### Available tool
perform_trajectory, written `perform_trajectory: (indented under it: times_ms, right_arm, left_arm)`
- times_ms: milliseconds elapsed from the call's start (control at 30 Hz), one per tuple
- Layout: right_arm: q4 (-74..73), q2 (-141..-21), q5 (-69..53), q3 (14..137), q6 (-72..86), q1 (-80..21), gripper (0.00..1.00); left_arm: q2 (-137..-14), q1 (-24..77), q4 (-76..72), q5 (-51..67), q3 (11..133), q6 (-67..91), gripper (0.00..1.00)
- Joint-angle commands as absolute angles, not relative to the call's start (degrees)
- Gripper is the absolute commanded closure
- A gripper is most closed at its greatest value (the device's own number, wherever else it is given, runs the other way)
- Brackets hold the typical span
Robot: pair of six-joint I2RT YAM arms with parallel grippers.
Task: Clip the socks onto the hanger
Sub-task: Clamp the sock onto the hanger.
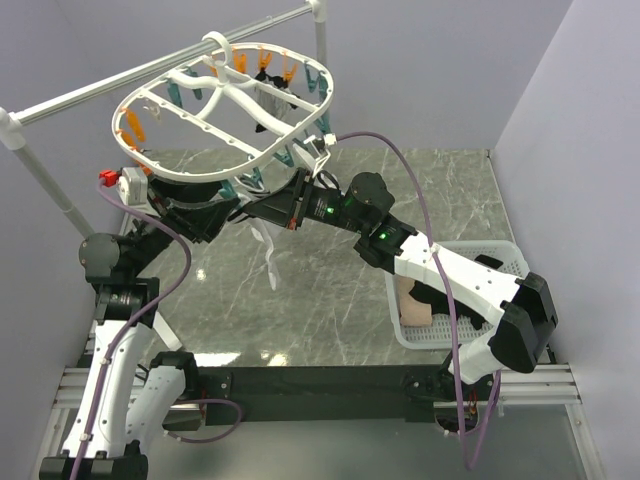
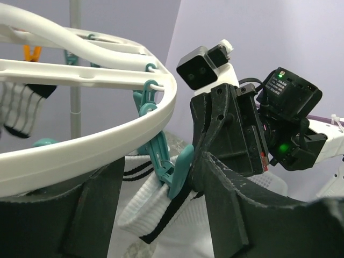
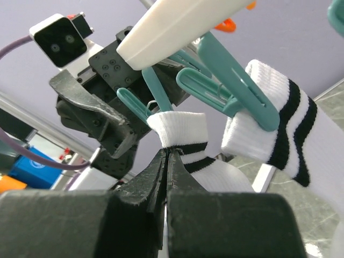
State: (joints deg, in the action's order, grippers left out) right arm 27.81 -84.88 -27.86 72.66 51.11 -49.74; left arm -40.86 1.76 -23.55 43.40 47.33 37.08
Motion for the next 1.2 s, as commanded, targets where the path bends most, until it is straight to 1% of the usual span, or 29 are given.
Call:
perform_trajectory:
  times_ms: [0, 33, 133, 233, 300, 400, 467, 500, 533, 700, 867, 900, 933, 1000, 1033, 1100, 1167]
  right_arm:
    - [28.75, -84.82, -27.08, 75.32, 46.50, -50.19, 1.00]
    - [27.87, -84.64, -26.55, 75.41, 45.28, -50.19, 1.00]
    - [23.48, -83.68, -22.95, 75.67, 40.09, -50.45, 0.96]
    - [18.73, -82.79, -19.96, 76.72, 34.47, -50.97, 0.89]
    - [15.30, -82.27, -18.38, 77.78, 31.14, -51.33, 0.82]
    - [12.57, -81.30, -16.79, 78.57, 27.69, -51.85, 0.78]
    - [11.61, -80.60, -16.08, 78.57, 26.03, -52.12, 0.66]
    - [11.51, -79.90, -16.17, 78.40, 25.58, -52.12, 0.55]
    - [11.34, -79.46, -16.17, 78.31, 25.32, -52.21, 0.52]
    - [8.44, -74.38, -14.59, 76.39, 22.07, -52.21, 0.49]
    - [6.77, -66.55, -9.68, 71.03, 17.68, -52.21, 0.48]
    - [6.51, -64.10, -6.01, 70.15, 17.23, -52.21, 0.47]
    - [6.07, -62.85, -3.89, 69.27, 16.97, -52.21, 0.40]
    - [5.63, -59.18, -0.10, 66.37, 16.53, -52.21, 0.22]
    - [5.71, -57.93, 4.00, 65.14, 16.26, -52.12, 0.20]
    - [5.71, -54.43, 6.67, 61.71, 15.12, -52.21, 0.15]
    - [4.06, -51.70, 9.92, 59.69, 13.55, -52.21, 0.13]
  left_arm:
    - [-39.55, 1.93, -22.07, 41.66, 50.53, 35.86, 0.36]
    - [-39.38, 1.93, -20.93, 41.40, 50.71, 35.69, 0.35]
    - [-38.32, 1.93, -19.60, 39.64, 50.89, 35.68, 0.31]
    - [-37.62, 1.93, -17.23, 37.54, 51.59, 35.25, 0.30]
    - [-37.71, 1.93, -14.69, 36.13, 52.38, 34.81, 0.29]
    - [-37.62, 1.93, -11.35, 34.55, 53.43, 34.28, 0.28]
    - [-37.62, 1.93, -9.94, 33.67, 53.96, 33.84, 0.28]
    - [-37.62, 1.93, -8.80, 33.40, 54.05, 33.75, 0.27]
    - [-37.53, 1.93, -8.35, 33.14, 54.23, 33.58, 0.26]
    - [-36.65, 1.93, -4.58, 31.12, 55.46, 32.44, 0.20]
    - [-35.69, 1.93, 3.42, 27.34, 57.56, 30.41, 0.20]
    - [-35.60, 1.93, 4.12, 27.25, 57.57, 29.89, 0.20]
    - [-35.33, 1.93, 4.74, 27.42, 57.57, 28.75, 0.20]
    - [-34.28, 1.93, 6.15, 27.86, 56.96, 27.52, 0.20]
    - [-33.93, 1.93, 6.59, 27.95, 56.78, 27.07, 0.20]
    - [-33.40, 1.93, 8.25, 27.95, 56.51, 25.76, 0.20]
    - [-33.22, 1.93, 10.27, 27.08, 55.81, 24.79, 0.19]
